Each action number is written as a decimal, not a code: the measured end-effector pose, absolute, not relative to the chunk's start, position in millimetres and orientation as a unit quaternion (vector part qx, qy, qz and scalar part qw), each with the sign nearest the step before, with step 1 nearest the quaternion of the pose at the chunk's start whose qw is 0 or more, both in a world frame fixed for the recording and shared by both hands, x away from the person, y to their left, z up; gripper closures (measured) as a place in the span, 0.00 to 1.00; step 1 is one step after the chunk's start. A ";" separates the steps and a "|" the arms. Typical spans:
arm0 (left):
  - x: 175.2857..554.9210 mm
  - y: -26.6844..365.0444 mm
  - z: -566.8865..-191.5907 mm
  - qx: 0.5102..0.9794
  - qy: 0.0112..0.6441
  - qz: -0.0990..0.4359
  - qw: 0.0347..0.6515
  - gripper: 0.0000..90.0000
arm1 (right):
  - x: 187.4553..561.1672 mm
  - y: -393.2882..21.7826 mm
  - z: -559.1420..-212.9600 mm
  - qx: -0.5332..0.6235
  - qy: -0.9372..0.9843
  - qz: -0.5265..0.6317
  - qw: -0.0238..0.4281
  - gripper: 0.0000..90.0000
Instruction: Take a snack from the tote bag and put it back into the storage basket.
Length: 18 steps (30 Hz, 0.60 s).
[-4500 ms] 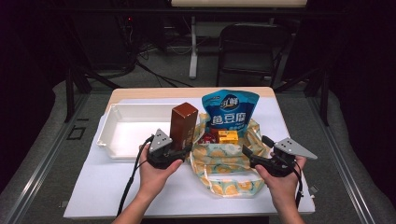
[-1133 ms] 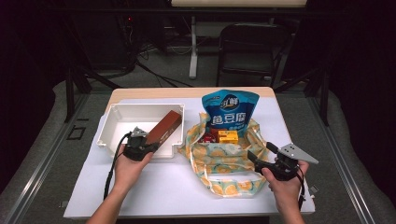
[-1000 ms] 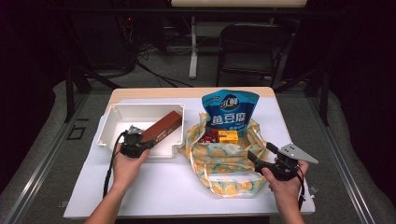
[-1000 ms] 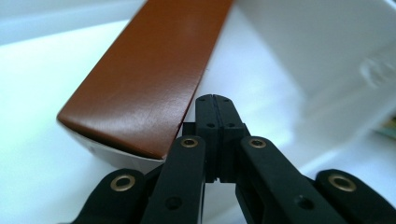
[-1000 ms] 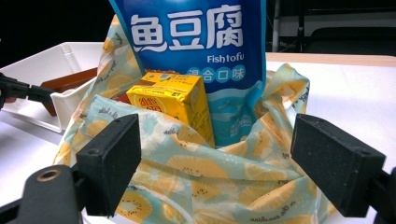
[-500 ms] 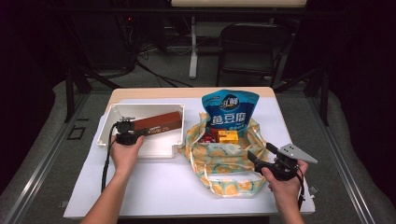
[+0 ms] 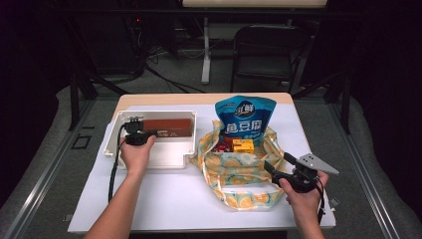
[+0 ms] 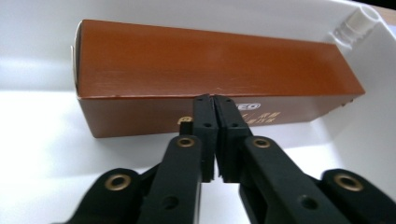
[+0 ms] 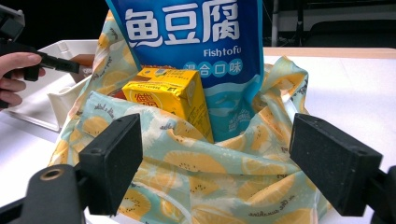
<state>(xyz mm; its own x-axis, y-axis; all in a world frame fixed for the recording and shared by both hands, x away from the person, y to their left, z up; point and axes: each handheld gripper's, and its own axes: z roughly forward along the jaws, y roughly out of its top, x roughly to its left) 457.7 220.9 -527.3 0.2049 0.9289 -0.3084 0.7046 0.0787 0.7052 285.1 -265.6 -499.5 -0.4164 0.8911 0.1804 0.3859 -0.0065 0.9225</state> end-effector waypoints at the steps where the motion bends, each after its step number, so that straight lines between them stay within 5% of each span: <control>1: 458.4 220.9 -526.8 0.666 0.613 0.141 0.401 0.95 | 284.8 -265.3 -499.3 0.480 0.661 0.523 0.243 0.23; 6: 457.9 222.4 -527.4 0.666 0.610 0.141 0.405 0.93 | 282.6 -265.4 -497.7 0.476 0.661 0.526 0.245 0.34; 18: 409.5 213.4 -509.7 0.673 0.554 0.176 0.458 0.70 | 281.4 -261.8 -495.3 0.480 0.650 0.536 0.245 0.59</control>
<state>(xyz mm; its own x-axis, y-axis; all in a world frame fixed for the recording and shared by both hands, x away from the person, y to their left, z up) 409.5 213.4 -509.7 0.3243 0.9065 -0.2704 0.5840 0.0330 0.8111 281.4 -261.8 -495.3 -0.4191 0.8866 0.1954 0.3607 -0.0349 0.9320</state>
